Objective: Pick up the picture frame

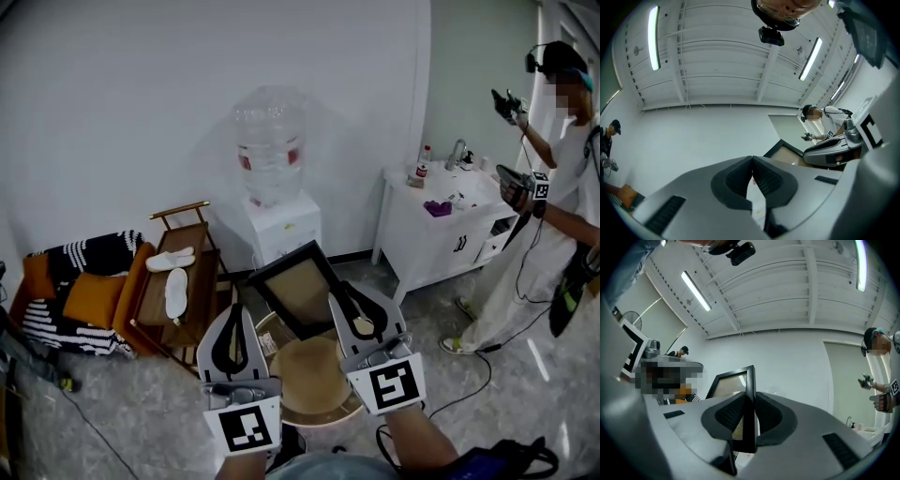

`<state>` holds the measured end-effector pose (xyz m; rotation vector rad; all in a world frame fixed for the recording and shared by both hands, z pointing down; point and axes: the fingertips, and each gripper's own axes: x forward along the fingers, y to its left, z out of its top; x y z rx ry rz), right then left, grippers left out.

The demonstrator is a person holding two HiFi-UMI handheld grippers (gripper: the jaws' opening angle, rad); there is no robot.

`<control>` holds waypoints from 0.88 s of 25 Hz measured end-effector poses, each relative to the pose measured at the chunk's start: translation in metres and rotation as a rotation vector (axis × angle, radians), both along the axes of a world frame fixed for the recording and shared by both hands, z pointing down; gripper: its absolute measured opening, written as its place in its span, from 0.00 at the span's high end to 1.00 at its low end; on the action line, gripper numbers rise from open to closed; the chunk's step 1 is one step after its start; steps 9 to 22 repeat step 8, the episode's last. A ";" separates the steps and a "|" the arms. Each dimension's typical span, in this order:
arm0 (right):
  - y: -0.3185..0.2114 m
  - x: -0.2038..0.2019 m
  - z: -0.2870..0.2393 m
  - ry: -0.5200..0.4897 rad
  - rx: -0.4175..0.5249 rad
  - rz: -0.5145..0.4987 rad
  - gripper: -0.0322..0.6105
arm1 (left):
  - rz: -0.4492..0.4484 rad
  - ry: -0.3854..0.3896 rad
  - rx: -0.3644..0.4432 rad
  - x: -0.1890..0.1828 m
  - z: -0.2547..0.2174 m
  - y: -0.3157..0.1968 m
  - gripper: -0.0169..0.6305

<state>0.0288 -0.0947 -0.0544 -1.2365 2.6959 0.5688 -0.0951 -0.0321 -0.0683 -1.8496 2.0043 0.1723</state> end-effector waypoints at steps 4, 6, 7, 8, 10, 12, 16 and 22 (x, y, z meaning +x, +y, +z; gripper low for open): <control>-0.010 0.004 -0.002 -0.002 -0.007 0.002 0.82 | 0.003 -0.008 -0.004 0.005 -0.004 -0.011 0.95; -0.016 0.007 -0.001 -0.002 -0.011 0.005 0.82 | 0.005 -0.013 -0.011 0.008 -0.003 -0.017 0.95; -0.018 0.008 0.000 -0.002 -0.012 0.006 0.82 | 0.005 -0.014 -0.014 0.009 -0.002 -0.019 0.95; -0.021 0.009 0.001 -0.003 -0.013 0.008 0.82 | 0.005 -0.015 -0.017 0.010 -0.001 -0.022 0.95; -0.021 0.009 0.001 -0.003 -0.013 0.008 0.82 | 0.005 -0.015 -0.017 0.010 -0.001 -0.022 0.95; -0.021 0.009 0.001 -0.003 -0.013 0.008 0.82 | 0.005 -0.015 -0.017 0.010 -0.001 -0.022 0.95; -0.021 0.009 0.001 -0.003 -0.013 0.008 0.82 | 0.005 -0.015 -0.017 0.010 -0.001 -0.022 0.95; -0.021 0.009 0.001 -0.003 -0.013 0.008 0.82 | 0.005 -0.015 -0.017 0.010 -0.001 -0.022 0.95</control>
